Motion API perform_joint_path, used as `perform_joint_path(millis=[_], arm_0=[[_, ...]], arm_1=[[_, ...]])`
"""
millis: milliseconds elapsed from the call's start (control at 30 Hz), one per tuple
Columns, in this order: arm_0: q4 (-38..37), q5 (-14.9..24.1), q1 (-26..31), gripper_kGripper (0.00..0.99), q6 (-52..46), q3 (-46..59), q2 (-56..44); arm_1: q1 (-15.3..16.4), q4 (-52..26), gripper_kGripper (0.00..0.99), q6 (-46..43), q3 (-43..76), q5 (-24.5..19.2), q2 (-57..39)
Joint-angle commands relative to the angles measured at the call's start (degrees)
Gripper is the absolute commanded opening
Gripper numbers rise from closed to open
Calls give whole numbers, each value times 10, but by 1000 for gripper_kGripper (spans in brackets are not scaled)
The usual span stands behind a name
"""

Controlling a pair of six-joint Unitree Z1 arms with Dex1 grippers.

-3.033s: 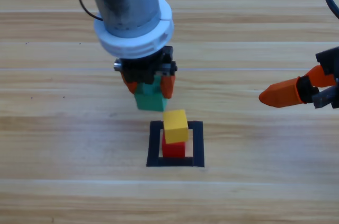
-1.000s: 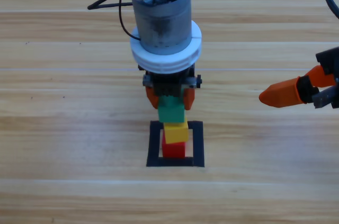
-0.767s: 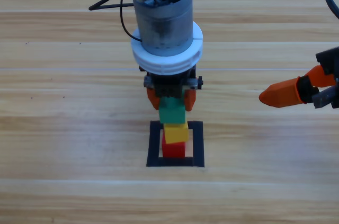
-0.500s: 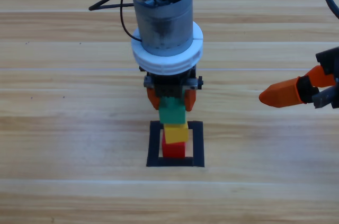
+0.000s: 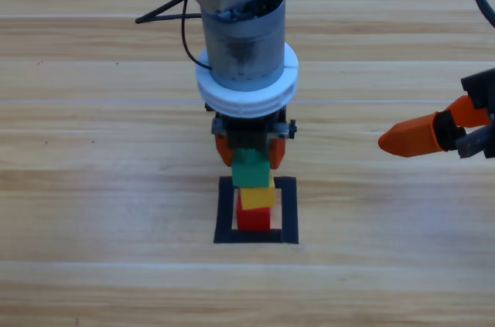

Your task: Stack the blocks in the rectangular block: red at the bottom, yellow in the middle, green on top

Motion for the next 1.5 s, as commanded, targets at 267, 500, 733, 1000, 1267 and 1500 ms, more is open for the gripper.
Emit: perform_joint_path(millis=[267, 500, 733, 1000, 1267, 1500], arm_0=[[6, 8, -13, 152, -1, -3, 30], [6, 9, -13, 152, -1, -6, 33], [6, 10, -13, 152, -1, -7, 37], [6, 11, -13, 152, -1, -8, 38], [6, 11, -13, 202, -1, -6, 38], [-6, 12, -13, 808, 0, 27, -5]], arm_1=[[-13, 5, 989, 3, 12, 0, -11], [-12, 5, 989, 2, 9, 0, -5], [-12, 5, 989, 0, 9, -10, -3], [-13, 5, 989, -1, 9, -12, 4], [-12, 5, 989, -1, 9, -12, 4], [-12, 5, 989, -1, 8, -12, 5]])
